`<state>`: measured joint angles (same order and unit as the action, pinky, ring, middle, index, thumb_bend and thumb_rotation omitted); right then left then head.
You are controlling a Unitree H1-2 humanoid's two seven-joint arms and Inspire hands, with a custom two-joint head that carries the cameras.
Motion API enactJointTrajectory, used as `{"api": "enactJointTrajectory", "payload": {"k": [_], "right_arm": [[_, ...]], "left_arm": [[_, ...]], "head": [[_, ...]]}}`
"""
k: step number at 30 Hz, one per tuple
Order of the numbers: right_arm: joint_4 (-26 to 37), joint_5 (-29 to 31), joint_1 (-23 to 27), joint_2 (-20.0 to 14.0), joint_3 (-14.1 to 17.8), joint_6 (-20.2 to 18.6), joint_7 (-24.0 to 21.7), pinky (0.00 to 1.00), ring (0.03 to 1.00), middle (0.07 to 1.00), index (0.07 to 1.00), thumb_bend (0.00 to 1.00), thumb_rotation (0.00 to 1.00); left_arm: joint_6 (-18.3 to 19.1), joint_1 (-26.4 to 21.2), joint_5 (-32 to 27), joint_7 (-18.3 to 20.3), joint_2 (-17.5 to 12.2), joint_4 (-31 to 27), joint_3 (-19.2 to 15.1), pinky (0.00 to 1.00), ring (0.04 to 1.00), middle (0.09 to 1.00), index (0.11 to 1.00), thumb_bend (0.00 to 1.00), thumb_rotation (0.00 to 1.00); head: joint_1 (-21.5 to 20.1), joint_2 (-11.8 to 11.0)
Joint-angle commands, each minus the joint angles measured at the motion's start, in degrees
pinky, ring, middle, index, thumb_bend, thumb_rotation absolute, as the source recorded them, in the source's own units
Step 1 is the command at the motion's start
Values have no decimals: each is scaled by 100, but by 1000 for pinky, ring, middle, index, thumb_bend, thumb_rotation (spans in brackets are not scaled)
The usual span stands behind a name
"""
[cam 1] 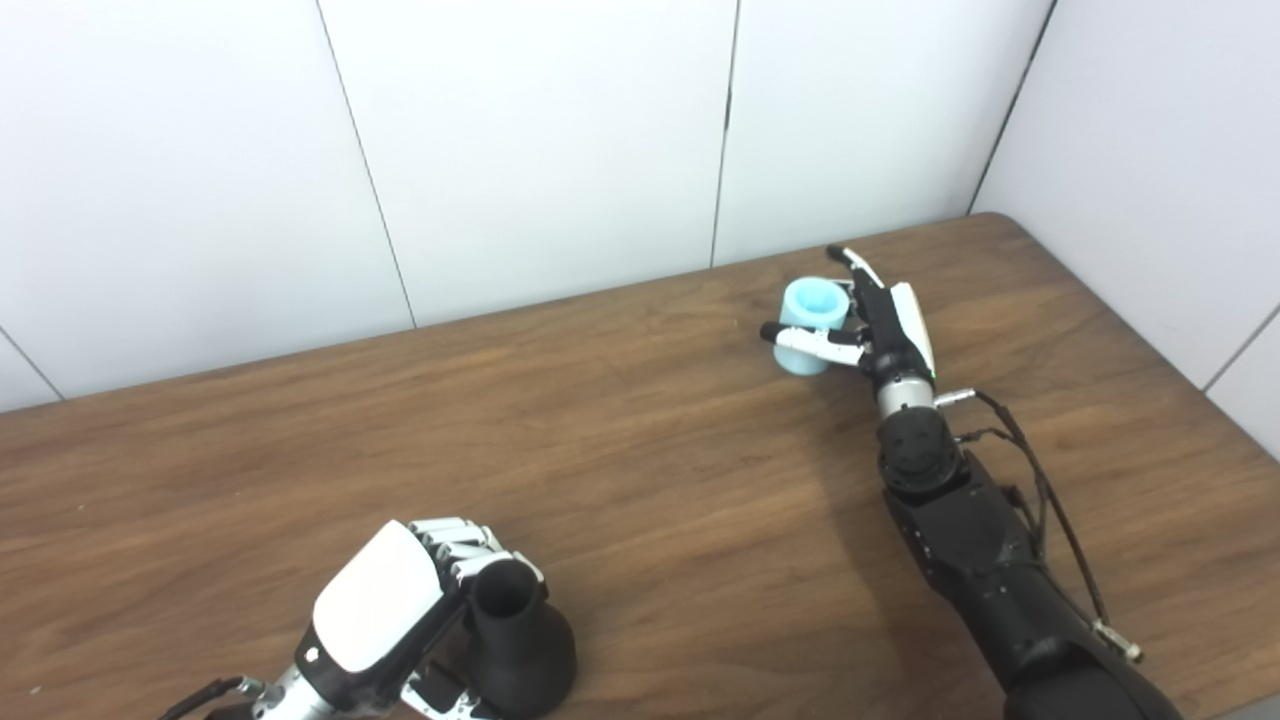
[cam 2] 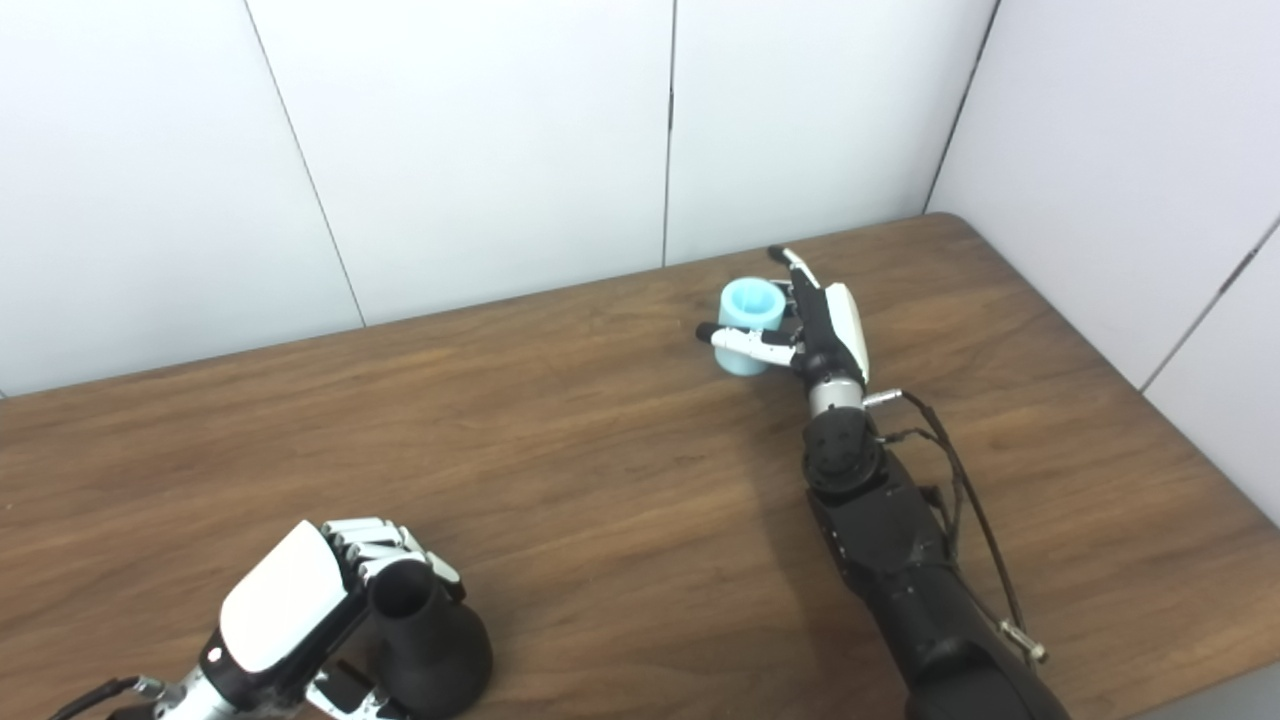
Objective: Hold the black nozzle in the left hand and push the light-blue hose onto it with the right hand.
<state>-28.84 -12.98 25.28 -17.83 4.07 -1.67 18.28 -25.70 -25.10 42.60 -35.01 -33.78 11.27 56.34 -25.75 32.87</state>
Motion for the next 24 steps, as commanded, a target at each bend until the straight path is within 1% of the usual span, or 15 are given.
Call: {"api": "enactJointTrajectory", "payload": {"k": [1,2,5,6,7,8,10,11,12,13,14,19,22,23,24], "right_arm": [[-5,-29,274,97,5,254,109,638,712,727,713,987,224],[66,-55,255,121,9,238,151,616,686,704,690,973,198],[158,-120,235,161,6,239,256,456,547,630,609,869,78],[167,-158,235,158,-12,235,286,420,514,612,551,699,103],[171,-192,237,155,-29,227,310,354,442,581,520,612,116],[175,-237,242,149,-51,194,332,295,376,523,502,564,47],[204,-308,245,142,-87,126,351,216,291,436,504,536,12],[212,-332,245,134,-107,118,350,120,176,283,492,526,76],[232,-344,238,126,-123,126,341,83,134,226,488,522,98],[270,-355,223,116,-141,135,323,72,123,211,486,520,108],[298,-361,208,106,-155,155,303,90,150,261,484,518,115],[392,-326,143,76,-206,321,212,70,122,223,482,519,122],[558,-346,69,70,-246,307,130,81,137,262,483,518,122],[638,-358,34,65,-267,319,91,116,182,351,503,522,50],[690,-364,12,60,-280,326,66,142,215,389,510,524,25]], "left_arm": [[-122,1192,-353,-193,55,407,505,449,514,494,473,522,0],[-122,1196,-359,-187,54,403,500,449,514,493,473,522,0],[-122,1203,-349,-168,47,400,486,448,514,493,474,522,0],[-122,1203,-354,-167,43,396,486,448,513,493,474,522,0],[-122,1203,-364,-166,39,393,488,448,513,493,475,522,0],[-122,1198,-368,-175,39,393,491,448,512,492,475,522,0],[-122,1195,-365,-183,42,398,486,447,510,492,476,522,0],[-122,1194,-359,-183,47,402,480,447,510,492,476,522,0],[-122,1194,-354,-172,49,398,474,448,509,492,476,522,0],[-122,1192,-354,-163,51,398,472,448,510,492,475,522,0],[-122,1186,-357,-175,52,399,480,450,511,493,475,522,0],[-122,1156,-364,-166,71,419,486,446,510,493,475,522,0],[-122,1163,-390,-126,92,433,456,447,512,493,474,522,0],[-122,1162,-393,-122,97,434,454,447,513,493,475,522,0],[-122,1160,-394,-119,101,436,453,446,513,493,474,522,0]], "head": [[-1,5],[-1,5],[-1,5],[-1,5],[-1,5],[-9,23],[-9,23],[-15,21],[-15,21],[-15,22],[-15,22],[-25,15],[-12,19],[-8,19],[-3,19]]}}
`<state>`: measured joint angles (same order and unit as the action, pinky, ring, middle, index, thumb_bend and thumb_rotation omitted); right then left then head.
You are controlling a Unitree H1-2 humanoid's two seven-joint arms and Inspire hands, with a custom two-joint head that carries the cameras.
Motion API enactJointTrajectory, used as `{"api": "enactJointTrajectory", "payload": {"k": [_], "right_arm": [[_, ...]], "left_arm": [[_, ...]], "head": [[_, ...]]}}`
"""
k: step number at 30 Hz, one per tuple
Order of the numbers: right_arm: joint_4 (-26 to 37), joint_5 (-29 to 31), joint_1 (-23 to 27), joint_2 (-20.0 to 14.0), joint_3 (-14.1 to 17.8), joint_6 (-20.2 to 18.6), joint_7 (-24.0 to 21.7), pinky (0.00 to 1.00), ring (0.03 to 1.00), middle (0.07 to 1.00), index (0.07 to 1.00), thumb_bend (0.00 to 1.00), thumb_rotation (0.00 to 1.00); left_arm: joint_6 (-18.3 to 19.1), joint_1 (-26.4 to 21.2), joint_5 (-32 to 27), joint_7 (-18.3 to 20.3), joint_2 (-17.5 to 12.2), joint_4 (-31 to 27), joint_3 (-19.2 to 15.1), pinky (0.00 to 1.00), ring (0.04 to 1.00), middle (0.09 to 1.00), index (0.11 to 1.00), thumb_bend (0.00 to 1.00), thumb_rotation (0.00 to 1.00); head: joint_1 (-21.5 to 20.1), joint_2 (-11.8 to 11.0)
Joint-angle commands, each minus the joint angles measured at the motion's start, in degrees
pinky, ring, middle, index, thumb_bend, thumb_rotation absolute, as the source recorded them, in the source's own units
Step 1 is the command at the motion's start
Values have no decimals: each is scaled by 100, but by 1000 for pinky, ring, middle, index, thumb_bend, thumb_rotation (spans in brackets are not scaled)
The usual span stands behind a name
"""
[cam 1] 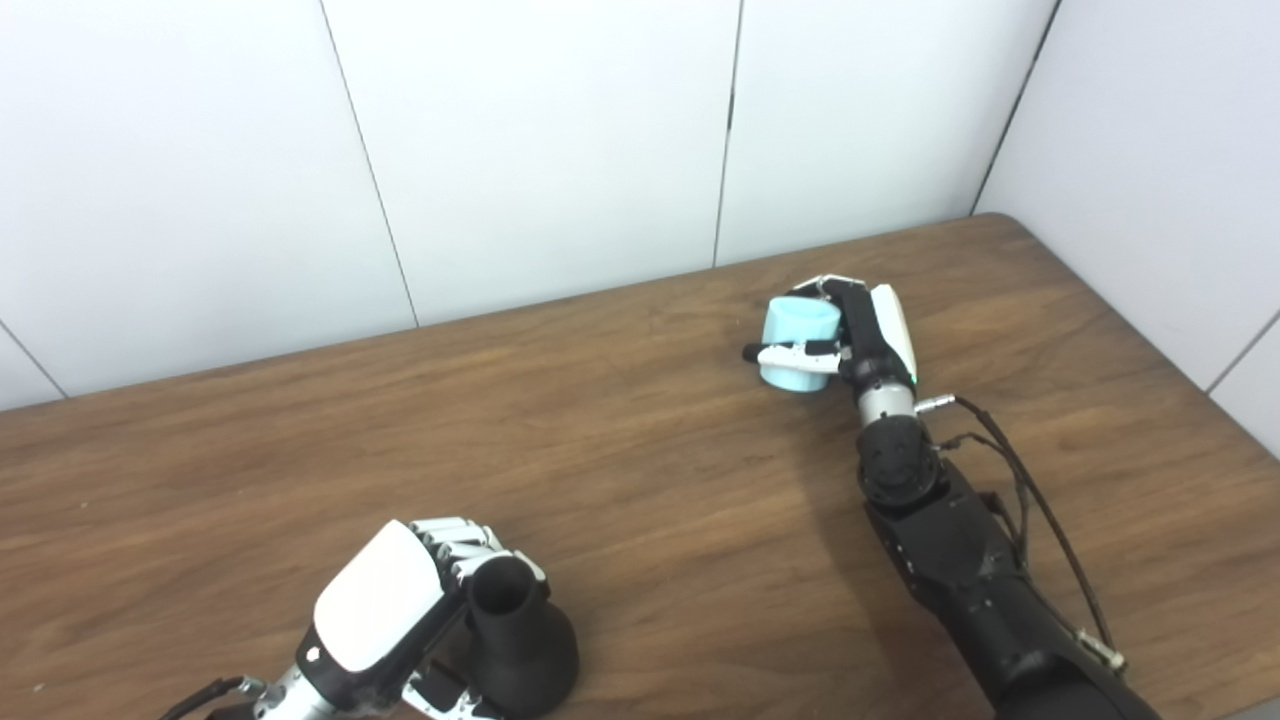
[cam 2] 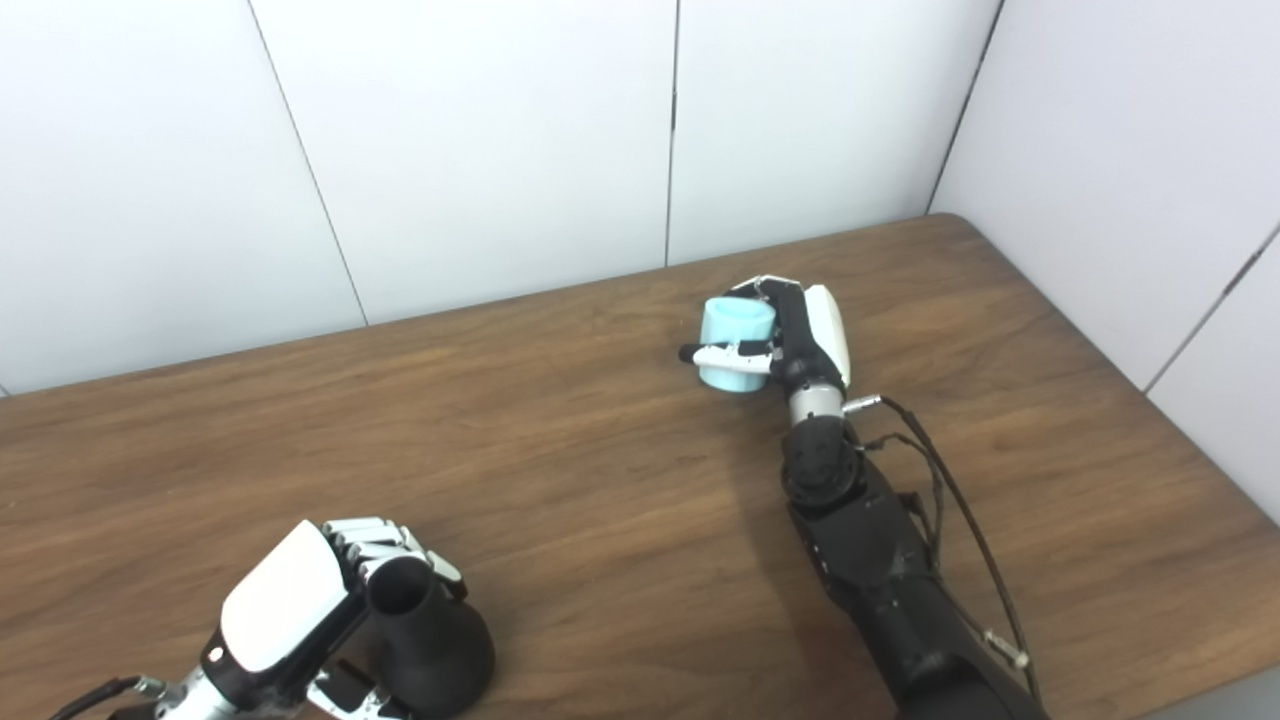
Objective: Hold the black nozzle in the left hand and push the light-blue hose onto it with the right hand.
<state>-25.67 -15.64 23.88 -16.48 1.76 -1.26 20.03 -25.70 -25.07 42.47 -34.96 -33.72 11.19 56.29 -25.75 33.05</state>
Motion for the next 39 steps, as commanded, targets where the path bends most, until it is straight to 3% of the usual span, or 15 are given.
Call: {"api": "enactJointTrajectory", "payload": {"k": [1,6,10,14,17,21,29,39], "right_arm": [[471,-117,112,-75,-72,269,-134,156,231,408,513,525,12],[894,-106,-87,-59,-153,346,-266,111,177,415,526,524,0],[1292,-74,-234,-1,-188,345,-405,119,188,437,521,526,0],[1645,-156,-344,62,-243,557,-450,147,219,448,517,527,0],[1840,-248,-389,74,-306,686,-484,111,175,443,521,526,0],[2199,-355,-480,135,-396,723,-562,114,181,457,514,527,0],[3081,-243,-698,210,-494,587,-965,111,180,472,502,527,0],[3744,-253,-706,376,-517,501,-1387,89,153,476,495,527,0]], "left_arm": [[-122,1156,-378,-115,99,445,456,445,513,493,474,522,0],[-122,1150,-366,-64,132,460,443,441,511,494,472,522,0],[-121,1159,-448,74,167,474,403,441,514,495,471,522,0],[-122,1185,-503,150,208,488,377,439,514,494,472,522,0],[-122,1210,-568,222,232,473,344,437,512,494,472,522,0],[-121,1263,-790,455,288,447,257,438,514,494,473,522,0],[-122,1319,-1172,1140,529,592,12,406,520,489,481,521,0],[-121,1322,-1262,1611,756,700,-55,396,523,498,469,521,0]], "head": [[1,3],[18,2],[27,-1],[54,7],[100,33],[236,88],[887,266],[1078,302]]}}
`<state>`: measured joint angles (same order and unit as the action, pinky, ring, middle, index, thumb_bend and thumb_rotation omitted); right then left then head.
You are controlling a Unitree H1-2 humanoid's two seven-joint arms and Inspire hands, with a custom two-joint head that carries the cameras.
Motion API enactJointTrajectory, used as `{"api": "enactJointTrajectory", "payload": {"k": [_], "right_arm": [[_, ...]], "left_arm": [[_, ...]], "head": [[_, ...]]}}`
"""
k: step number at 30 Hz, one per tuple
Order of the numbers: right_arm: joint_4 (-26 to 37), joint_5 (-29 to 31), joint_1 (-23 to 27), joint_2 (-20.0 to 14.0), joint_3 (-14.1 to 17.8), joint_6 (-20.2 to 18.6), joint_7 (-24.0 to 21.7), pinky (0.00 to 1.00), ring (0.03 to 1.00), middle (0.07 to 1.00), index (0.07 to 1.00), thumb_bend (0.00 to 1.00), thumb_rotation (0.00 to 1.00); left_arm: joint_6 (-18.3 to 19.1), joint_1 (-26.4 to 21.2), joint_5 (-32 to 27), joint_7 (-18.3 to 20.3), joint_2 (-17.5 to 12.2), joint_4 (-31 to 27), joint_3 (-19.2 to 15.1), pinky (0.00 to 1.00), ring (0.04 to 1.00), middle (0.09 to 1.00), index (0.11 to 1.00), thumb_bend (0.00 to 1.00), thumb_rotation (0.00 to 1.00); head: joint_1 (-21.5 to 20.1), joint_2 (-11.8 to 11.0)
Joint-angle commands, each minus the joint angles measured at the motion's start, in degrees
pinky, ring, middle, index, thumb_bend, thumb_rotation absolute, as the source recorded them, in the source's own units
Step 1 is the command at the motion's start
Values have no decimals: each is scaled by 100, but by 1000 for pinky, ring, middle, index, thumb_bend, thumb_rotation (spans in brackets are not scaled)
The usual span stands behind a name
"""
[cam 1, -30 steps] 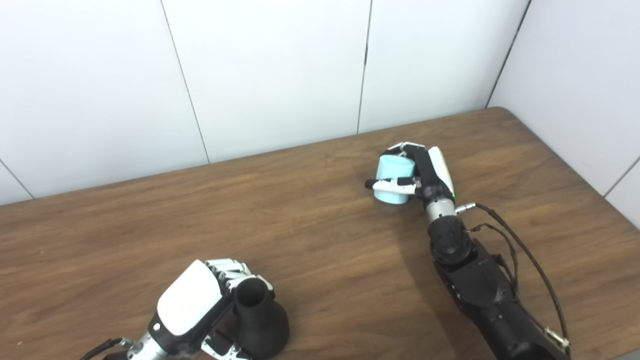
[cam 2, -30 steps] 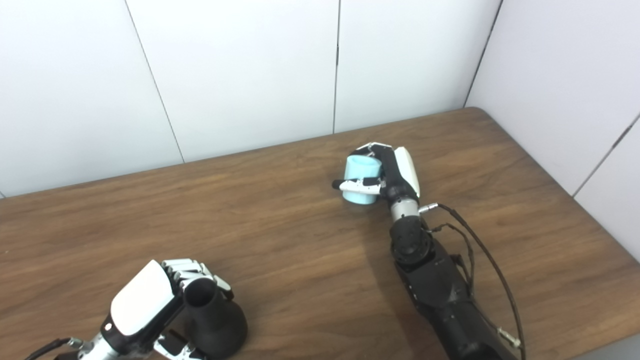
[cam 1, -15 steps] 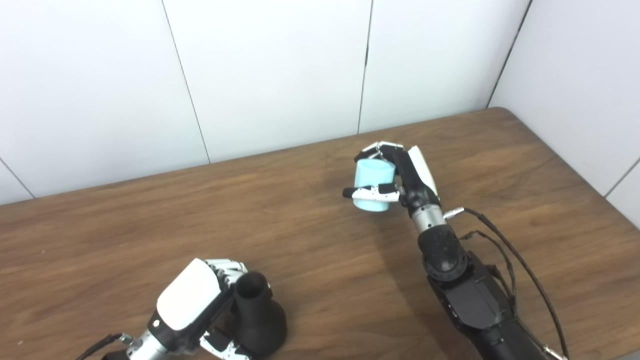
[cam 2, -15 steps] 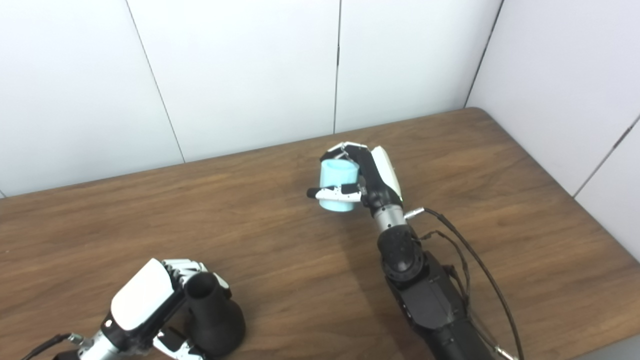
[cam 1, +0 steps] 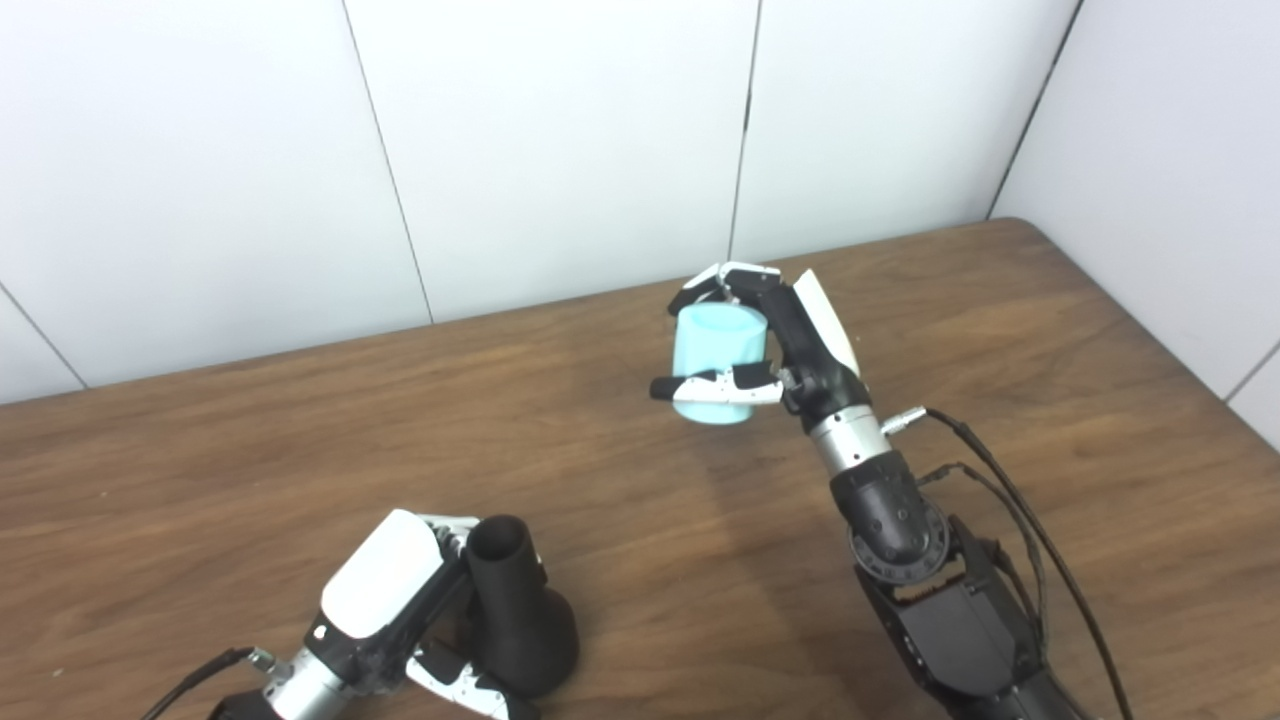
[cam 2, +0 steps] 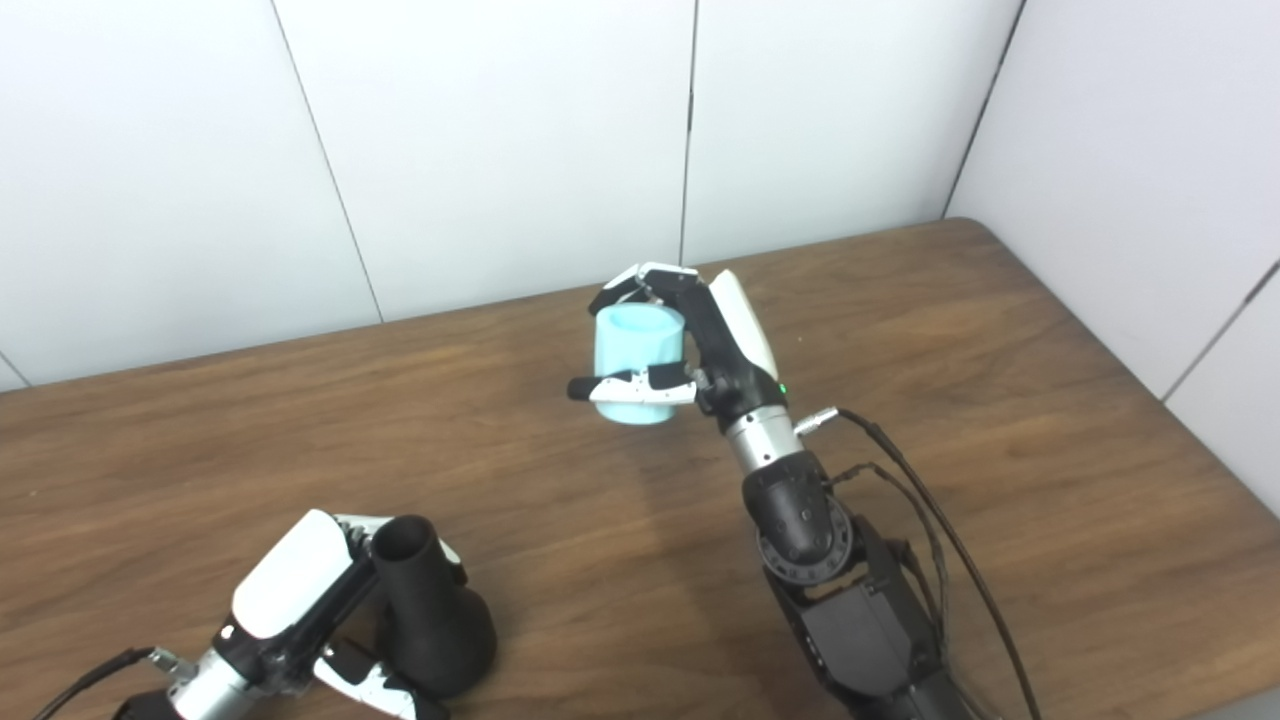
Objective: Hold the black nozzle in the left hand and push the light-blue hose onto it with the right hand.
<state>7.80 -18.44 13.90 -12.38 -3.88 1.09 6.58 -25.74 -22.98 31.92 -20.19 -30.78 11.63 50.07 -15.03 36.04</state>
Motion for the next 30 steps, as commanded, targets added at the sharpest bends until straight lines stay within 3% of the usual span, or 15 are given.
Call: {"api": "enactJointTrajectory", "payload": {"k": [1,9,16,19,30], "right_arm": [[464,74,303,8,42,251,-86,89,153,477,494,527,0],[836,272,329,327,5,173,-304,127,207,481,490,526,0],[879,222,355,624,-212,595,-357,183,263,475,497,525,0],[874,208,357,763,-331,648,-381,172,246,470,505,525,0],[773,109,225,1257,-718,911,-374,275,350,467,508,524,0]], "left_arm": [[-118,1118,-181,249,474,664,551,396,523,499,468,521,0],[-118,1071,114,455,550,740,664,408,533,502,467,520,0],[-117,1057,173,490,666,813,640,414,533,503,467,520,0],[-118,1030,211,409,710,853,682,411,523,502,466,520,0],[-117,1010,307,491,873,920,626,409,522,503,466,520,0]], "head": [[36,8],[312,65],[491,39],[564,50],[718,56]]}}
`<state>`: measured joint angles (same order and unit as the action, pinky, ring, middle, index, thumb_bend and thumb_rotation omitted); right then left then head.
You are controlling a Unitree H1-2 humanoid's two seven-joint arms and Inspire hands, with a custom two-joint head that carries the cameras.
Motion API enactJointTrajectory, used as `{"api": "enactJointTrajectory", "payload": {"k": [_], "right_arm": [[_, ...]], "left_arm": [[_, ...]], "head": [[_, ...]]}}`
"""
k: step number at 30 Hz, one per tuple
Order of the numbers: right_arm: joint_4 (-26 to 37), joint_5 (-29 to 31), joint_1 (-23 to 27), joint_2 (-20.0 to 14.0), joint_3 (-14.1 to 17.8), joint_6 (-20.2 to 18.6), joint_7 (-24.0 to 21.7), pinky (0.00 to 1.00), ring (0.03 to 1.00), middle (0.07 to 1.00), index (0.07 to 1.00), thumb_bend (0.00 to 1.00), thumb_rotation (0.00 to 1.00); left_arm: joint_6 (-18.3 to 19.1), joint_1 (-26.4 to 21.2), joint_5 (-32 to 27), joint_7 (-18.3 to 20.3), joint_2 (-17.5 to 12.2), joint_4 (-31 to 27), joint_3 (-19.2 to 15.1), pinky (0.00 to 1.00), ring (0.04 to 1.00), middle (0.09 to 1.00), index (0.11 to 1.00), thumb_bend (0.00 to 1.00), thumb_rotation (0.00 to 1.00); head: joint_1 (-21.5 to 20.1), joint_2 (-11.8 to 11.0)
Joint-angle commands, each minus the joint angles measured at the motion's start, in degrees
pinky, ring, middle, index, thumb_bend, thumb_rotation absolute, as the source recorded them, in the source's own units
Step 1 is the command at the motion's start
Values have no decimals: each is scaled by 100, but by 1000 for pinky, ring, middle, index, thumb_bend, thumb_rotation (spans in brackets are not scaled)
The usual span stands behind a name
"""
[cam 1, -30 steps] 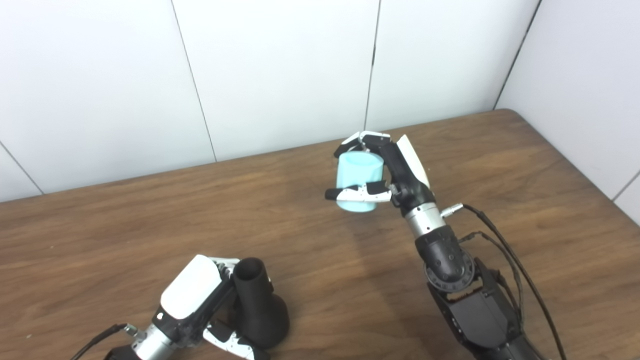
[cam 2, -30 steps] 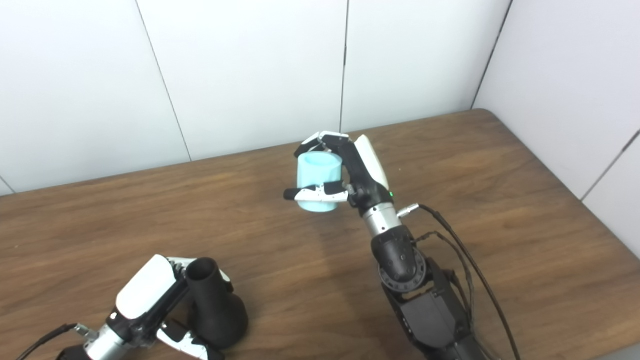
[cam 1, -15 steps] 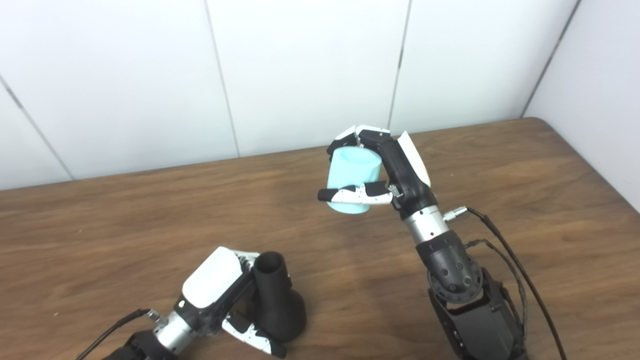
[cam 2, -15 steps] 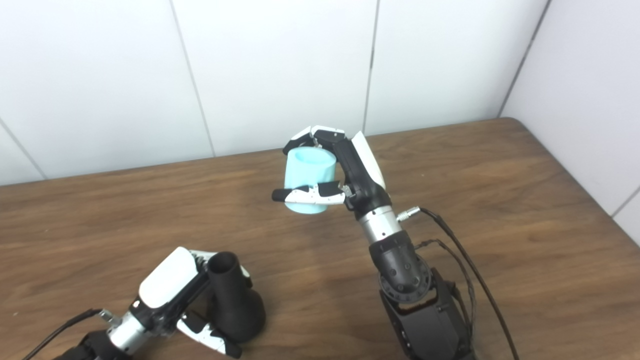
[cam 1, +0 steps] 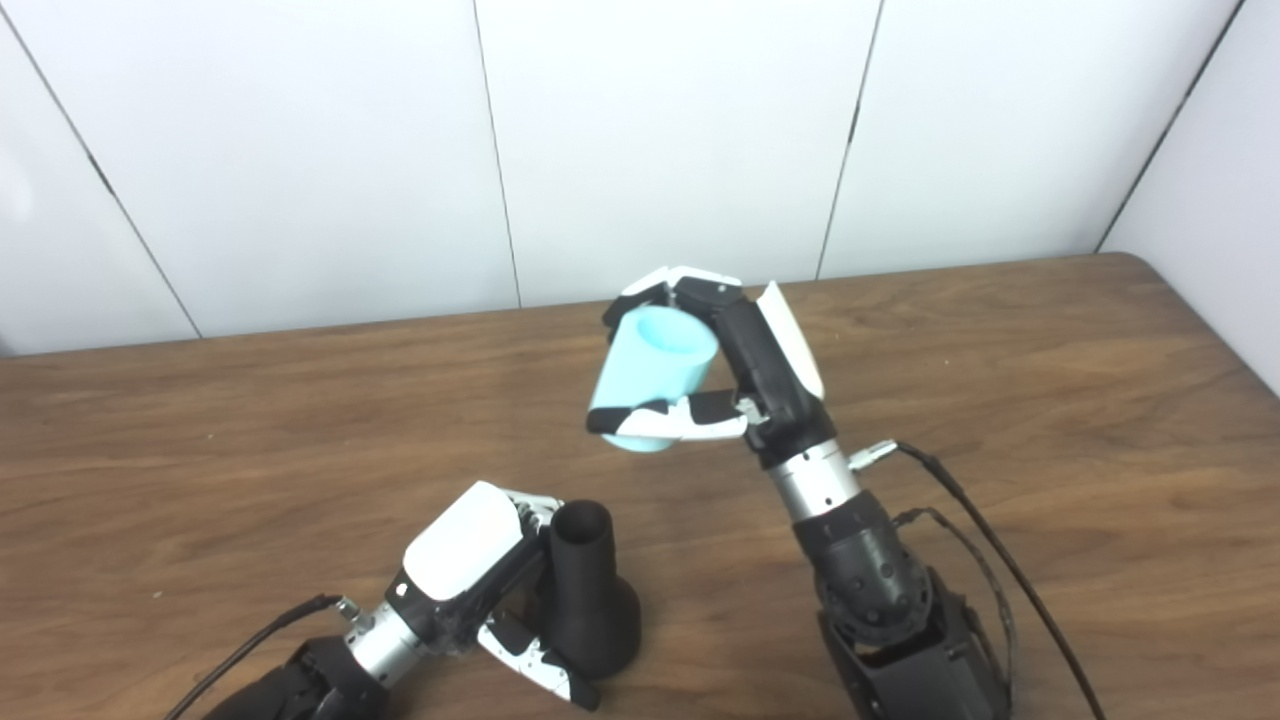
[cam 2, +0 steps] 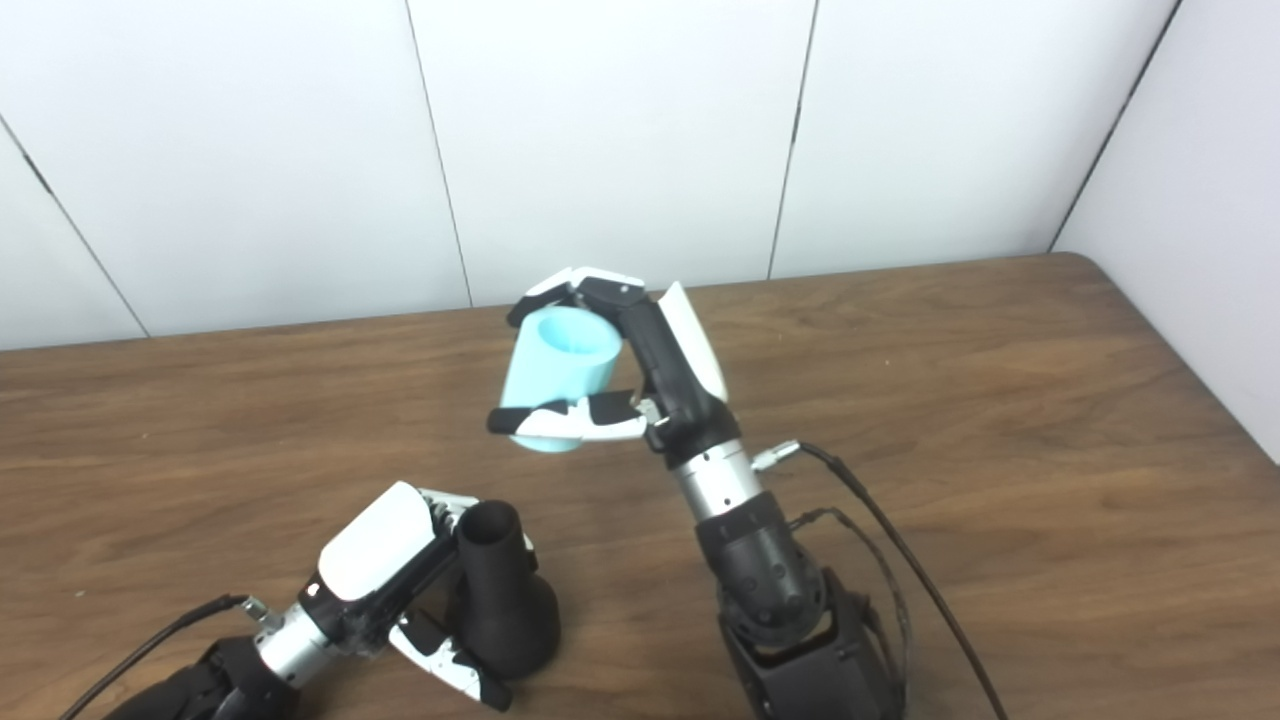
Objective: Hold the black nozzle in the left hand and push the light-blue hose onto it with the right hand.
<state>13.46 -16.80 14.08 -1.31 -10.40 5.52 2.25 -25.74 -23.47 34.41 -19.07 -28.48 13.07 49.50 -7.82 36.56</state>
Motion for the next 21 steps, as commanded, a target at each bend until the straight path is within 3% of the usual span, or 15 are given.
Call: {"api": "enactJointTrajectory", "payload": {"k": [1,7,12,16,21], "right_arm": [[199,-89,186,192,-100,484,78,276,348,464,512,524,0],[71,-112,25,483,-278,605,119,255,340,468,506,525,0],[5,-143,-84,491,-347,677,54,255,323,456,520,523,0],[-45,-210,-177,469,-421,746,24,178,246,449,525,522,0],[56,-156,-265,398,-444,566,-135,143,219,449,526,522,0]], "left_arm": [[-117,1062,56,372,658,783,675,404,522,503,466,520,0],[-116,1068,173,402,705,797,640,400,522,503,465,520,0],[-117,1083,190,419,702,775,612,402,522,504,464,520,0],[-117,1089,119,478,675,727,608,398,523,505,463,520,0],[-118,1084,128,464,662,743,604,405,523,503,465,520,0]], "head": [[9,-4],[65,7],[65,42],[23,56],[-2,61]]}}
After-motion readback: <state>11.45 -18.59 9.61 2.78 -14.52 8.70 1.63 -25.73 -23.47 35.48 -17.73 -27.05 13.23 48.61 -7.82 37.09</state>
